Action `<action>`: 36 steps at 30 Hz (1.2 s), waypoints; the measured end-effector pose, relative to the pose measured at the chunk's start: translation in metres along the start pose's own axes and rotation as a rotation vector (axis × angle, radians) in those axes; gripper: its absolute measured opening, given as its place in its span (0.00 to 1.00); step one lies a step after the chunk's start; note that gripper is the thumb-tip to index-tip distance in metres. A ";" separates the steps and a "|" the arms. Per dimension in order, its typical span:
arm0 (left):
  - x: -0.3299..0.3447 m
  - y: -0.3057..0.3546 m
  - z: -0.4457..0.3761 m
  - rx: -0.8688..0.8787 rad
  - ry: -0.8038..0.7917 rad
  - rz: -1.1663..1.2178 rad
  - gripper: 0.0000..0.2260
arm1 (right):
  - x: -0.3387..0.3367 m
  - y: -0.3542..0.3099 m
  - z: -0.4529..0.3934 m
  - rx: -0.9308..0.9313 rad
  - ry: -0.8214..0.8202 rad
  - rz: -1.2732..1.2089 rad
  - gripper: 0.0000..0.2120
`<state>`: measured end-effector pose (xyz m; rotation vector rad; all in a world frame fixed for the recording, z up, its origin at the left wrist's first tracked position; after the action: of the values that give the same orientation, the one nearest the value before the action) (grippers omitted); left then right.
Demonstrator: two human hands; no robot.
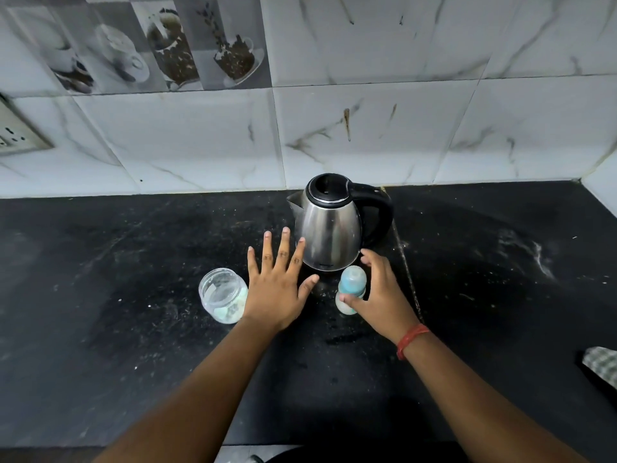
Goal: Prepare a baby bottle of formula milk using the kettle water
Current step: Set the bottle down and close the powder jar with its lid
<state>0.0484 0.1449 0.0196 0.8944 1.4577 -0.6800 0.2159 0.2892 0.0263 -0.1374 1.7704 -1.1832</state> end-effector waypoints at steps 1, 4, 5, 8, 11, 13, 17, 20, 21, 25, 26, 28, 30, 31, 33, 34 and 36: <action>-0.004 -0.003 -0.001 -0.003 0.011 -0.003 0.34 | -0.004 -0.007 0.000 -0.060 0.073 0.017 0.39; -0.016 -0.019 -0.003 -0.025 0.037 -0.008 0.34 | -0.012 -0.043 0.001 -0.311 0.266 0.098 0.26; -0.020 -0.027 -0.003 -0.042 0.044 -0.004 0.35 | -0.010 -0.055 0.000 -0.384 0.279 0.115 0.23; -0.033 -0.058 0.001 -0.106 0.059 -0.008 0.35 | 0.012 -0.083 -0.005 -0.504 0.202 0.137 0.18; -0.043 -0.091 0.010 -0.161 0.068 -0.002 0.35 | 0.049 -0.092 -0.014 -0.463 0.042 0.154 0.19; -0.046 -0.114 0.021 -0.203 0.074 0.069 0.37 | 0.079 -0.090 -0.019 -0.373 -0.120 0.227 0.22; -0.032 -0.151 0.049 -0.157 0.009 0.378 0.42 | 0.130 -0.081 -0.023 -0.217 -0.367 0.475 0.33; -0.012 -0.167 0.071 -0.147 -0.072 0.530 0.51 | 0.151 -0.075 -0.025 -0.146 -0.431 0.651 0.36; -0.006 -0.170 0.075 -0.154 -0.094 0.559 0.53 | 0.155 -0.074 -0.025 -0.123 -0.442 0.697 0.35; 0.007 -0.174 0.081 -0.172 -0.151 0.666 0.56 | 0.166 -0.074 -0.025 -0.069 -0.434 0.764 0.30; 0.009 -0.174 0.080 -0.181 -0.154 0.696 0.57 | 0.167 -0.074 -0.025 -0.068 -0.427 0.765 0.29; 0.012 -0.174 0.078 -0.210 -0.161 0.771 0.57 | 0.168 -0.074 -0.025 -0.067 -0.411 0.742 0.30; 0.016 -0.173 0.076 -0.226 -0.174 0.840 0.57 | 0.166 -0.074 -0.025 -0.062 -0.379 0.668 0.32; 0.018 -0.172 0.074 -0.223 -0.180 0.863 0.57 | 0.164 -0.075 -0.026 -0.053 -0.356 0.608 0.33; 0.020 -0.167 0.071 -0.208 -0.176 0.914 0.56 | 0.159 -0.077 -0.025 -0.024 -0.300 0.479 0.33; 0.021 -0.165 0.070 -0.201 -0.171 0.942 0.56 | 0.157 -0.078 -0.025 -0.008 -0.273 0.423 0.33; 0.024 -0.161 0.067 -0.197 -0.162 0.975 0.52 | 0.151 -0.078 -0.022 0.023 -0.216 0.321 0.33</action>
<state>-0.0504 0.0066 -0.0262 1.2075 0.7686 0.1196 0.0891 0.1797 -0.0103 0.0322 1.5217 -0.9201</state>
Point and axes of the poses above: each hand's wrist, its own z-axis away from the middle knuckle, its own x-axis out of the palm, y = z × x, the point moved 3 cm from there along -z, towards the middle knuckle, and after that the axes turned 1 degree about x, right-handed, at the moved point
